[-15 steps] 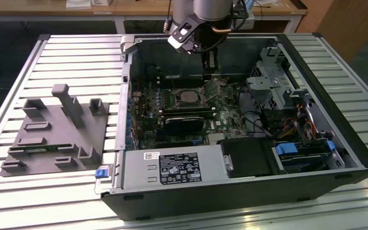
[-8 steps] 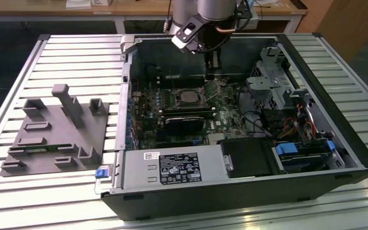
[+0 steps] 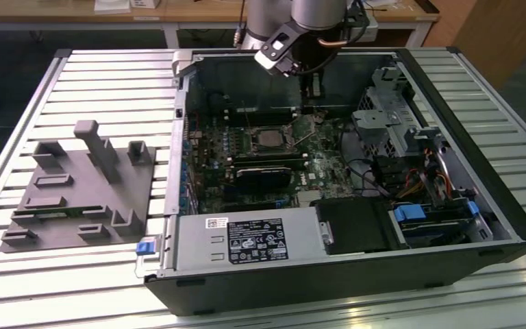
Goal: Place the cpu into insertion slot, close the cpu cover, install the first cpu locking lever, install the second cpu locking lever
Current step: 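Close the cpu cover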
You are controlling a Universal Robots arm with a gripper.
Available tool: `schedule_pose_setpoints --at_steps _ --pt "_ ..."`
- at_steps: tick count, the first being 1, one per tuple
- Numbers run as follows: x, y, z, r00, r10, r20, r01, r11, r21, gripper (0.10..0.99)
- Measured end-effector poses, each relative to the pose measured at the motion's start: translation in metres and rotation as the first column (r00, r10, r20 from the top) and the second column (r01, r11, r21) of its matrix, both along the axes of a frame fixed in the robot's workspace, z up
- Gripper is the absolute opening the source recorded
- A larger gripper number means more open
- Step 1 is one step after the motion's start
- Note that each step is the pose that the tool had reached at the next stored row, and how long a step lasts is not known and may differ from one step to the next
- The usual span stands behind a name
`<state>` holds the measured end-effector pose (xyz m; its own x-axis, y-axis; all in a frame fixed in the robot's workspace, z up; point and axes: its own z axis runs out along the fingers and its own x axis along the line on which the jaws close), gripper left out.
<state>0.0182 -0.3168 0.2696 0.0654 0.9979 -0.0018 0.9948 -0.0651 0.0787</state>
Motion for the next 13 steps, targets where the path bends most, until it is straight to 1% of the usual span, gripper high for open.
schedule_pose_setpoints --at_steps 13 --pt "0.0188 0.0 0.0 1.0 0.0 0.0001 0.0 1.0 0.0 0.106"
